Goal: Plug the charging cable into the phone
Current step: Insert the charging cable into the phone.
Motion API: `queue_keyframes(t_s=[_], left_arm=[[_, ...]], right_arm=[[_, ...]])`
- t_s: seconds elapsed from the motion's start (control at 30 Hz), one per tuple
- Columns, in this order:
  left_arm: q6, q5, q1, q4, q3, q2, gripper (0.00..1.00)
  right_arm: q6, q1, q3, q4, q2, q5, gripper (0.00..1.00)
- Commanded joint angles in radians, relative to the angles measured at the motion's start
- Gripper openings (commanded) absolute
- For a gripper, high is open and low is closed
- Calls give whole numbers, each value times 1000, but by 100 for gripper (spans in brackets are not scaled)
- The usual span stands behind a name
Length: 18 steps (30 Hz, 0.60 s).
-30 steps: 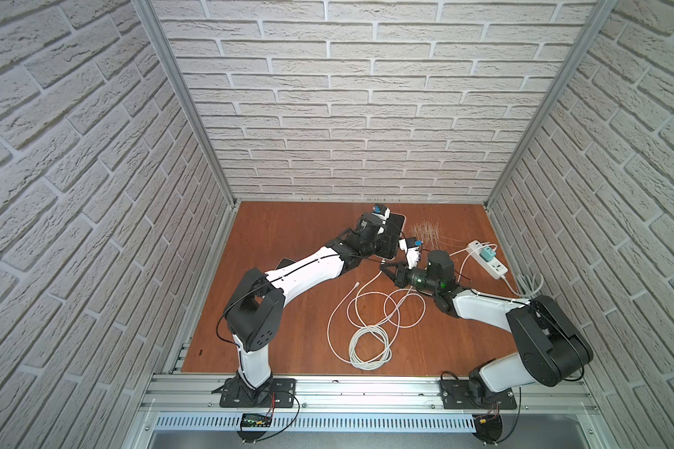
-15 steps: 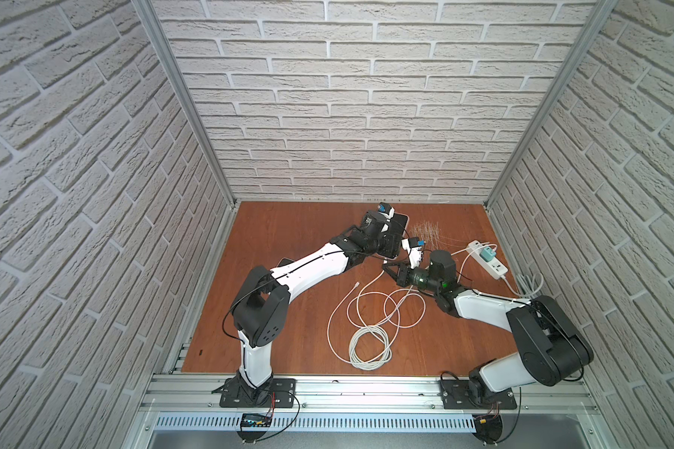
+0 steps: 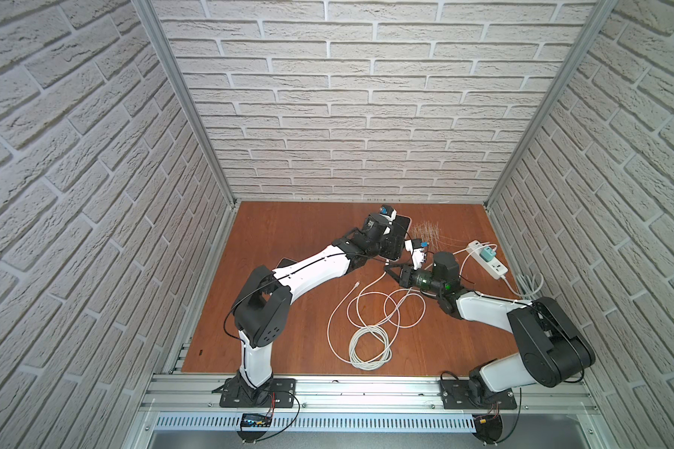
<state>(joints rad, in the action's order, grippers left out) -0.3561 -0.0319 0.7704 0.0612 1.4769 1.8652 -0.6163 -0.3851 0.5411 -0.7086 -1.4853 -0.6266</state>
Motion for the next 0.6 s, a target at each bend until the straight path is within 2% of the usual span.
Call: queue_keyframes(t_s=[0.0,0.57], left_arm=[[63,-135,95,137,-63,-15,0],[23,-132,96,99,-78,-19,0]], right_arm=[[-14,34,18,-162,63,55,3],[-13,42,4,-173,68,67,3]])
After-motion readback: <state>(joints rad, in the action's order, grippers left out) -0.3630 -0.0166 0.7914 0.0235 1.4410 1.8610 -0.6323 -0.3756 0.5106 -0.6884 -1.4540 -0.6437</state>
